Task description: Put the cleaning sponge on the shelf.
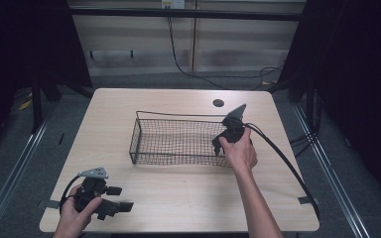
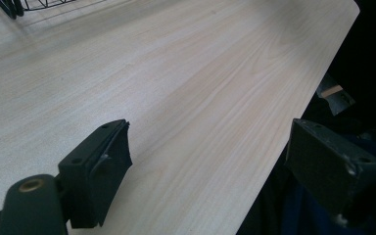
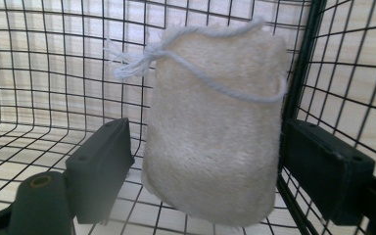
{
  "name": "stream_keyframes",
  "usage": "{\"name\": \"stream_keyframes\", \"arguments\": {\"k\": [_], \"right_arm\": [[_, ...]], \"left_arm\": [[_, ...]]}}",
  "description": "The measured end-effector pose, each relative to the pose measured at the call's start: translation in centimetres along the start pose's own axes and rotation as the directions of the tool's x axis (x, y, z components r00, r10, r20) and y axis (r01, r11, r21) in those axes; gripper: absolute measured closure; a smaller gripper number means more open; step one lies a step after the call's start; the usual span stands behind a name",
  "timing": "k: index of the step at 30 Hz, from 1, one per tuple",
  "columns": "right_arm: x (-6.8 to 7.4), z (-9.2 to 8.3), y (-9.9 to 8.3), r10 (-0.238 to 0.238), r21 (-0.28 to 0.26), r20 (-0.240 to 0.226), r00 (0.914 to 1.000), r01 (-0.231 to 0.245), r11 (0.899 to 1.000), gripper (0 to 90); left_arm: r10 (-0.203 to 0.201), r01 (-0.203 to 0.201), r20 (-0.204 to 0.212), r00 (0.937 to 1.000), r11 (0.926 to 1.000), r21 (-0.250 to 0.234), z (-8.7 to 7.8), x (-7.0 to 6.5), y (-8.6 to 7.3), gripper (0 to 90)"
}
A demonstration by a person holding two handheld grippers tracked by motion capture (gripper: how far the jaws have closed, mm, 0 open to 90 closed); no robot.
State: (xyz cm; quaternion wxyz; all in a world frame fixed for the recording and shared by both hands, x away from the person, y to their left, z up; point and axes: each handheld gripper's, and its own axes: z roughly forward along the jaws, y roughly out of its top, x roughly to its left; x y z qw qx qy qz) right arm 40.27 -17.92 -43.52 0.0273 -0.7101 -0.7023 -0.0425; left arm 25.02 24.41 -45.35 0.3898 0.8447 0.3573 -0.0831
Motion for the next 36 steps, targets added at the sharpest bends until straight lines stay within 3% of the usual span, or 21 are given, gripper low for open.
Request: {"name": "stream_keyframes", "arguments": {"k": [13, 19, 21, 24, 32, 36], "right_arm": [[-0.4, -2.1, -0.7, -0.047, -0.055, -0.043, 0.998, 0.045, 0.997, 16.2], [-0.3, -2.6, -1.2, -0.073, -0.071, -0.078, 0.9942, 0.068, 0.995, 16.3], [-0.3, -2.7, -1.5, -0.104, -0.083, -0.075, 0.9917, 0.098, 0.992, 17.7], [-0.3, -3.0, -1.7, -0.111, -0.082, -0.08, 0.9906, 0.105, 0.991, 17.8], [-0.5, -3.8, -2.8, -0.156, -0.115, -0.124, 0.9799, 0.142, 0.983, 17.7], [-0.9, -4.3, -3.4, -0.179, -0.138, -0.16, 0.9706, 0.158, 0.978, 17.9]], "left_arm": [[0.001, -0.001, -0.001, 1.0, 1.0, 0.002, 0.1, 0.0, 0.0, 16.3], [0.0, 0.0, -0.003, 1.0, 1.0, 0.001, 0.1, 0.0, 0.0, 16.3], [0.0, 0.0, -0.003, 1.0, 1.0, 0.001, 0.1, 0.0, 0.0, 16.3], [0.002, -0.002, -0.005, 1.0, 1.0, 0.001, 0.1, 0.0, 0.0, 16.3], [0.001, -0.001, -0.005, 1.0, 1.0, 0.003, 0.1, 0.0, 0.0, 16.3], [0.0, 0.0, -0.007, 1.0, 1.0, 0.001, 0.2, 0.0, 0.0, 16.3]]}}
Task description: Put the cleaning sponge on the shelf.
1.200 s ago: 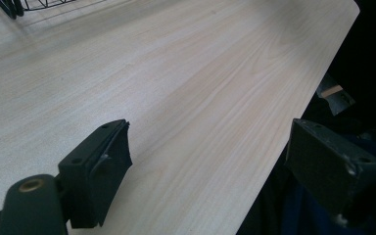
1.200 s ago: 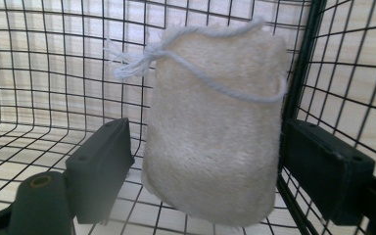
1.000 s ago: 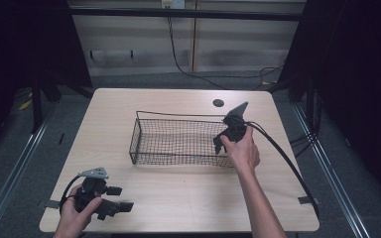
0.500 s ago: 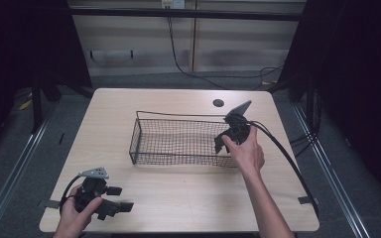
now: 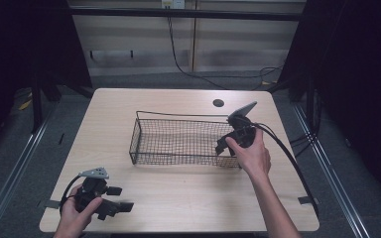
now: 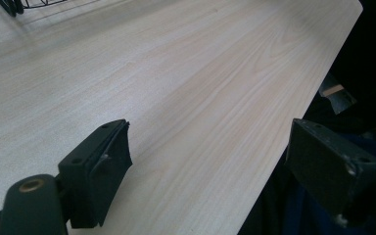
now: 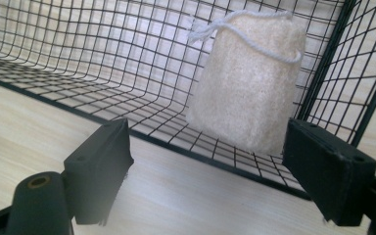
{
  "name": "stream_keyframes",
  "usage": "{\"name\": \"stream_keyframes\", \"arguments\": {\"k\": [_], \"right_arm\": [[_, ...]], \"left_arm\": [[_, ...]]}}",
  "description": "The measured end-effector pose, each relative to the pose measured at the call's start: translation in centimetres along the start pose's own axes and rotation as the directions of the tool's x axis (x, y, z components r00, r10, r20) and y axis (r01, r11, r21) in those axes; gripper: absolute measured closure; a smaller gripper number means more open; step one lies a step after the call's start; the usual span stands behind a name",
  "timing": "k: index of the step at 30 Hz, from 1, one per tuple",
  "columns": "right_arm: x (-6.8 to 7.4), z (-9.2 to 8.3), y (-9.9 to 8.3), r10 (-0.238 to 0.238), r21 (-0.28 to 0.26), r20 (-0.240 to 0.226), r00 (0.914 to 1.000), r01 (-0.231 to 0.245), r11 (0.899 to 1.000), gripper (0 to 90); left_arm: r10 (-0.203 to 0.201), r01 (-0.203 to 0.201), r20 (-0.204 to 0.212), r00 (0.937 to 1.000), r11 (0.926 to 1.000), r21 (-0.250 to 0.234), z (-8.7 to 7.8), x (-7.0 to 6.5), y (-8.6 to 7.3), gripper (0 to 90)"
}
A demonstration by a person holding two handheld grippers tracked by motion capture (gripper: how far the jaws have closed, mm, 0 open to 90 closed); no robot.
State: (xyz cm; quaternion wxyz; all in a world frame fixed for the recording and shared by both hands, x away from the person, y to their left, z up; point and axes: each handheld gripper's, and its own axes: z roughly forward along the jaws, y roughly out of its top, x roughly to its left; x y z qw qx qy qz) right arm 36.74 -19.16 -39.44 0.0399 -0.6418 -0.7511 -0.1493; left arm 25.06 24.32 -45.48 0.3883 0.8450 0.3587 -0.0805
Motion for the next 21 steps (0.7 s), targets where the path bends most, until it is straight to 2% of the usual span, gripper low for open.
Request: {"name": "stream_keyframes", "arguments": {"k": [1, 14, 21], "right_arm": [[0.0, -0.2, -0.3, 0.0, -0.007, -0.015, 0.9999, 0.0, 1.0, 18.1], [0.7, -1.3, -2.4, -0.063, -0.071, -0.045, 0.997, 0.059, 0.996, 18.5], [1.0, -1.7, -3.8, -0.103, -0.102, -0.074, 0.9919, 0.095, 0.99, 20.9]], "left_arm": [[0.0, 0.0, -0.002, 1.0, 1.0, 0.0, 0.0, 0.0, 0.0, 16.4], [-0.001, 0.001, -0.001, 1.0, 1.0, -0.001, 0.0, 0.0, 0.0, 16.4], [-0.001, 0.001, -0.003, 1.0, 1.0, -0.002, 0.0, 0.0, 0.0, 16.3]]}}
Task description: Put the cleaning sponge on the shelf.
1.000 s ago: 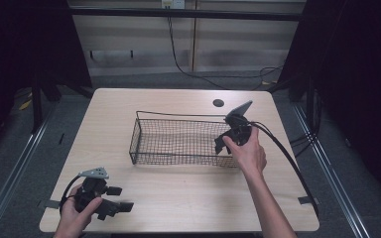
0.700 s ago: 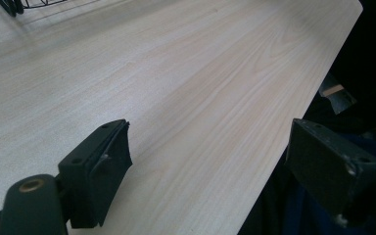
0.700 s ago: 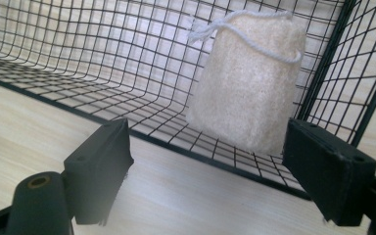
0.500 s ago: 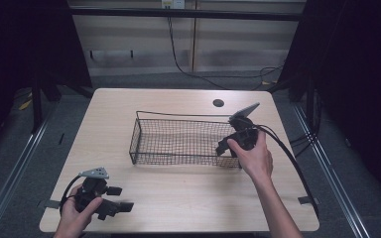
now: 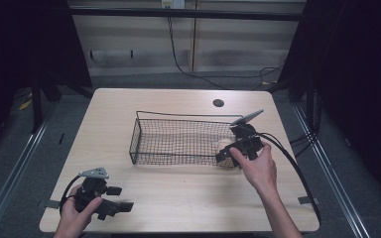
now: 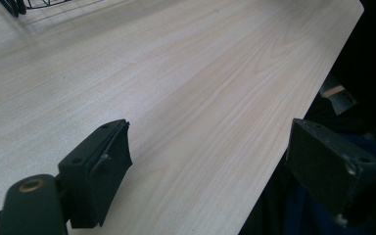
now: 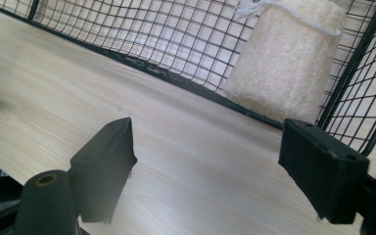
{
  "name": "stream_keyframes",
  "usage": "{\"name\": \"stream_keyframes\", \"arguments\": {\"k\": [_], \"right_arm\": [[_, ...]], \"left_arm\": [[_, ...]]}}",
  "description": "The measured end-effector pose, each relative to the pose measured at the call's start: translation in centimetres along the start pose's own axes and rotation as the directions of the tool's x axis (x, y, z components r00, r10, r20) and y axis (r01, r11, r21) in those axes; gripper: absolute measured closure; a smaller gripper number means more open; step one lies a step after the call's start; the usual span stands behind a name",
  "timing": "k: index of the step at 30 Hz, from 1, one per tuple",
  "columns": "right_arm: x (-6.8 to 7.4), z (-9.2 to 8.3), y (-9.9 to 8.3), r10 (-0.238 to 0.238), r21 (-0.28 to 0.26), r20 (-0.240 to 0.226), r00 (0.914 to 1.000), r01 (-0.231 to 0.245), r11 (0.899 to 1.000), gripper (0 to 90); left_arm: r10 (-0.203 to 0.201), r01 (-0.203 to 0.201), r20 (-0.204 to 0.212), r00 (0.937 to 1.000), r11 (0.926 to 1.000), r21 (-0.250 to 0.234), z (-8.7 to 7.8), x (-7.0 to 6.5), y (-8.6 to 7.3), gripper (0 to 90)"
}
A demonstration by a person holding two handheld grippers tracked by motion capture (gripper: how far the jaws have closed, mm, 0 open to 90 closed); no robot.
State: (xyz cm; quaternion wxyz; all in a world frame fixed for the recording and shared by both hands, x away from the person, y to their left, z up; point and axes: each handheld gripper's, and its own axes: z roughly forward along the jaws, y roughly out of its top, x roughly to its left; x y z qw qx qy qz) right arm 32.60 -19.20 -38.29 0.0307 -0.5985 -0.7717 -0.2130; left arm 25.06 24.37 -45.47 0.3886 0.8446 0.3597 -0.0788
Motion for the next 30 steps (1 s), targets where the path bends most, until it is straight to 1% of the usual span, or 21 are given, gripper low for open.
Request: {"name": "stream_keyframes", "arguments": {"k": [4, 5, 6, 12, 13, 14, 15, 17, 20, 22, 23, 25, 26, 27, 29, 30], "right_arm": [[0.3, 0.1, -1.0, -0.043, 0.005, -0.009, 0.9991, 0.043, 0.999, 21.7], [0.2, 0.2, -1.3, -0.051, -0.001, -0.004, 0.9987, 0.051, 0.999, 21.6], [0.1, 0.2, -1.7, -0.045, -0.007, -0.008, 0.999, 0.045, 0.999, 21.7], [-0.3, 0.3, -3.8, -0.081, -0.047, -0.013, 0.9966, 0.08, 0.996, 23.3], [-0.3, 0.3, -4.1, -0.076, -0.046, -0.015, 0.997, 0.075, 0.996, 23.3], [-0.5, 0.4, -4.5, -0.094, -0.054, -0.016, 0.9954, 0.093, 0.994, 23.6], [-0.5, 0.4, -4.8, -0.086, -0.058, -0.017, 0.9962, 0.085, 0.995, 24.0], [-0.7, 0.4, -5.5, -0.097, -0.07, -0.008, 0.9953, 0.096, 0.993, 24.3], [-1.4, 0.4, -6.6, -0.093, -0.096, -0.012, 0.9956, 0.092, 0.991, 25.2], [-1.8, 0.3, -7.1, -0.076, -0.097, -0.005, 0.9971, 0.075, 0.992, 25.2], [-2.0, 0.3, -7.4, -0.068, -0.114, -0.003, 0.9977, 0.067, 0.991, 25.3], [-2.5, 0.3, -7.9, -0.07, -0.121, 0.0, 0.9975, 0.07, 0.99, 25.1], [-2.7, 0.4, -8.1, -0.068, -0.134, 0.005, 0.9977, 0.068, 0.989, 24.6], [-2.9, 0.3, -8.4, -0.056, -0.14, 0.011, 0.9984, 0.057, 0.989, 24.4], [-3.4, 0.2, -8.9, -0.061, -0.163, 0.012, 0.9981, 0.062, 0.985, 24.0], [-3.4, 0.2, -9.1, -0.074, -0.169, 0.029, 0.9968, 0.078, 0.982, 23.7]], "left_arm": [[0.0, 0.0, 0.001, 1.0, 1.0, 0.001, 0.0, 0.0, 0.0, 16.4], [-0.002, 0.001, 0.003, 1.0, 1.0, 0.003, -0.1, 0.0, 0.0, 16.3], [-0.002, 0.002, 0.001, 1.0, 1.0, 0.0, 0.0, 0.0, 0.0, 16.3], [-0.003, 0.003, -0.005, 1.0, 1.0, 0.0, 0.0, 0.0, 0.0, 16.3], [-0.002, 0.002, -0.002, 1.0, 1.0, 0.0, 0.0, 0.0, 0.0, 16.4], [-0.002, 0.002, -0.003, 1.0, 1.0, 0.0, 0.0, 0.0, 0.0, 16.3], [-0.002, 0.002, -0.003, 1.0, 1.0, 0.0, 0.0, 0.0, 0.0, 16.3], [0.001, -0.001, -0.004, 1.0, 1.0, 0.001, 0.0, 0.0, 0.0, 16.3], [-0.003, 0.003, -0.007, 1.0, 1.0, 0.0, 0.0, 0.0, 0.0, 16.3], [-0.003, 0.003, -0.008, 1.0, 1.0, -0.001, 0.1, -0.1, 0.0, 16.4], [-0.003, 0.003, -0.007, 1.0, 1.0, 0.0, 0.1, -0.1, 0.0, 16.3], [-0.002, 0.002, -0.003, 1.0, 1.0, 0.0, 0.0, 0.0, 0.0, 16.4], [-0.004, 0.004, -0.006, 1.0, 1.0, -0.001, 0.0, 0.0, 0.0, 16.3], [-0.004, 0.004, -0.008, 1.0, 1.0, -0.001, 0.0, 0.0, 0.0, 16.3], [-0.003, 0.003, -0.003, 1.0, 1.0, -0.001, 0.0, 0.0, 0.0, 16.3], [-0.004, 0.004, -0.006, 1.0, 1.0, -0.001, 0.0, 0.0, 0.0, 16.4]]}}
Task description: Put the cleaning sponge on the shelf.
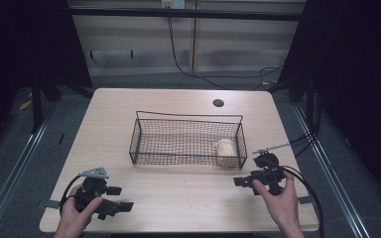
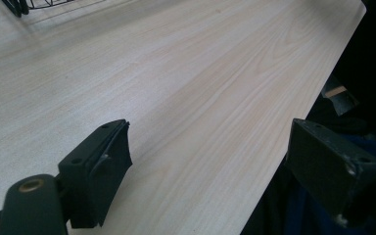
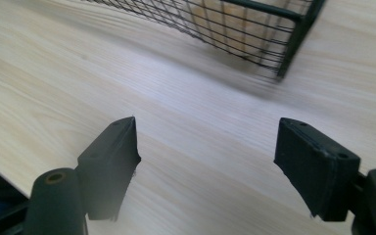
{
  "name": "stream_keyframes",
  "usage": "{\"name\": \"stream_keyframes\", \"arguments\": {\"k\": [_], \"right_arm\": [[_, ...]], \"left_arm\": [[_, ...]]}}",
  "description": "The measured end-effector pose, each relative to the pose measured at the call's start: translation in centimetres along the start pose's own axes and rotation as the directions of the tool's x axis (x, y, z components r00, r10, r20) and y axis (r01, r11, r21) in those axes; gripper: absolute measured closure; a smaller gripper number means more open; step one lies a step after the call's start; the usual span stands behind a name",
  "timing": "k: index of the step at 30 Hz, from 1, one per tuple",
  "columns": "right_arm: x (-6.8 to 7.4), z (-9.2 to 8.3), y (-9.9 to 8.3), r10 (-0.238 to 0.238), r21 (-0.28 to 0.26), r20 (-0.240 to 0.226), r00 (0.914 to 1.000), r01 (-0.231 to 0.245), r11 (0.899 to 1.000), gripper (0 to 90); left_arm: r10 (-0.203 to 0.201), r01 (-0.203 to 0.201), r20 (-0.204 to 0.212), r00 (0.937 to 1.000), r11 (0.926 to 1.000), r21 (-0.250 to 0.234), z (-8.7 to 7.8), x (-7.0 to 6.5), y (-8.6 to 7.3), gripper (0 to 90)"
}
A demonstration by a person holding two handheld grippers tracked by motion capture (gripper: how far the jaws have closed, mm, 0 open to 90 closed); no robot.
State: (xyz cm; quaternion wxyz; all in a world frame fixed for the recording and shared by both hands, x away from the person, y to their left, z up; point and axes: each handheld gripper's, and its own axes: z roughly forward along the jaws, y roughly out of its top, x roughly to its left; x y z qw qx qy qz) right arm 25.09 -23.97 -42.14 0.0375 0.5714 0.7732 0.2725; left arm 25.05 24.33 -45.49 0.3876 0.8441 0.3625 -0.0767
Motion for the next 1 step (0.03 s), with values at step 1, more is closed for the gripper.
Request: {"name": "stream_keyframes", "arguments": {"k": [1], "right_arm": [[0.08, -0.07, -0.27, -0.021, -0.001, 0.043, 0.9989, 0.021, 1.0, 22.1]], "left_arm": [[0.0, 0.0, -0.003, 1.0, 1.0, 0.001, -0.01, 0.02, -0.01, 16.4]]}}
